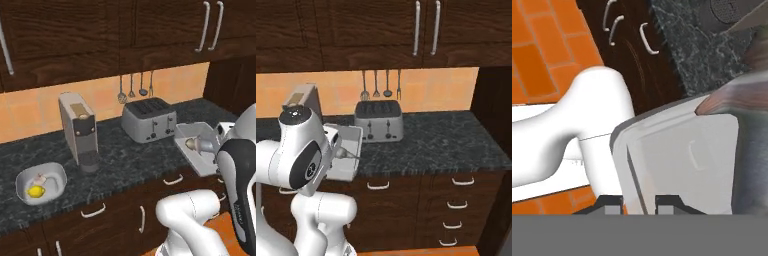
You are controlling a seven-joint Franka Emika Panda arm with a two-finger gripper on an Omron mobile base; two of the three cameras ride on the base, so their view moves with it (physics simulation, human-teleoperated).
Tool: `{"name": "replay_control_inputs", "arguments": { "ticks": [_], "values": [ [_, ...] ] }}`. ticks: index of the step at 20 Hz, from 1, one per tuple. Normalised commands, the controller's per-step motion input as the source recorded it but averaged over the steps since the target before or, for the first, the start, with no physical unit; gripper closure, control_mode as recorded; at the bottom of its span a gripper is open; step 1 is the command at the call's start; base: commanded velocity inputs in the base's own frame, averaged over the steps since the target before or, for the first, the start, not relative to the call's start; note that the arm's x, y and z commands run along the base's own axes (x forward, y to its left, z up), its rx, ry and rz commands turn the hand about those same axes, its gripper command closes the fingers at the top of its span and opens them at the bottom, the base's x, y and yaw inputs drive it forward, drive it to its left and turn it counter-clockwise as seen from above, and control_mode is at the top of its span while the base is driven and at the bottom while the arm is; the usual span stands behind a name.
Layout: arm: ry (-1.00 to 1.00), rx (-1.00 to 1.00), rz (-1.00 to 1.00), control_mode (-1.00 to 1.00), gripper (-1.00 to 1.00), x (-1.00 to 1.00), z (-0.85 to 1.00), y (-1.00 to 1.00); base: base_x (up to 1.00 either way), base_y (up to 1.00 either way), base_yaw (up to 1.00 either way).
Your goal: Take the meat container that has the fish and place it on the second highest rack of the freezer. Then take the vegetable container that has the lemon and garlic and place it on the highest rack of the freezer.
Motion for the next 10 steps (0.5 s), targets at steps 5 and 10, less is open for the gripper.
{"name": "replay_control_inputs", "arguments": {
  "ticks": [5, 10],
  "values": [
    [0.00, 0.00, 0.00, 1.00, 1.00, 0.00, 0.00, 0.00, -0.04, 0.00, -0.94],
    [0.00, 0.00, 0.00, 1.00, 1.00, 0.00, 0.00, 0.00, 0.00, 0.00, -0.97]
  ]
}}
